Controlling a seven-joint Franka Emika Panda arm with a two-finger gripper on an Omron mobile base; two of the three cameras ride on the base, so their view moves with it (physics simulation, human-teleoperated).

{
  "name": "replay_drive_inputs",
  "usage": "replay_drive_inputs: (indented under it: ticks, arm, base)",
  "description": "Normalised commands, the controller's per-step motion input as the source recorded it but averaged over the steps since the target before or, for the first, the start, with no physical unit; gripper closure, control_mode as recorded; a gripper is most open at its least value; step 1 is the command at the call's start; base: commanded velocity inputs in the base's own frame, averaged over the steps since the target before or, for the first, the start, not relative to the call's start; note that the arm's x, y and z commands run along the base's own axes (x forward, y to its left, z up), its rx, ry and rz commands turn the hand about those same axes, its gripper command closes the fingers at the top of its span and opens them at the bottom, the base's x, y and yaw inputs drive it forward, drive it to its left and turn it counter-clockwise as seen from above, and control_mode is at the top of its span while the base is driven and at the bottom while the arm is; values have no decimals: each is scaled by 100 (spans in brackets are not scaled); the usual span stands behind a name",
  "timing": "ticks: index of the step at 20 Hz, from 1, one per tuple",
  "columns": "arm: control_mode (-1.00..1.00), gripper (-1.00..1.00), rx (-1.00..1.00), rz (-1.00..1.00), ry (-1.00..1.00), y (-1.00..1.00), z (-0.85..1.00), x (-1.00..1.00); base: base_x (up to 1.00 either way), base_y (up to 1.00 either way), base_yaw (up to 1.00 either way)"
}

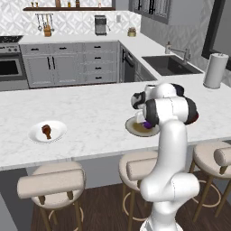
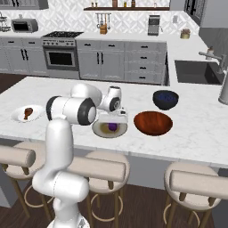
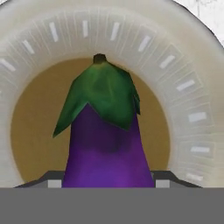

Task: Pick the chicken drumstick and eggplant from their plates and place them in the bowl. Then put the bowl in the fridge.

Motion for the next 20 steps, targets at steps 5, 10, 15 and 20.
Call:
replay_drive_inputs:
  ticks: [5,10,15,20]
  arm:
    - [-100,100,0,7,0,-22,75,-15]
    - [-100,100,0,1,0,-46,75,-56]
    - [-100,100,0,0,0,-45,45,-85]
    - [-100,100,6,-1,7,-75,24,-19]
  base:
    - [0,0,0]
    - [0,0,0]
    - [0,0,0]
    - [0,0,0]
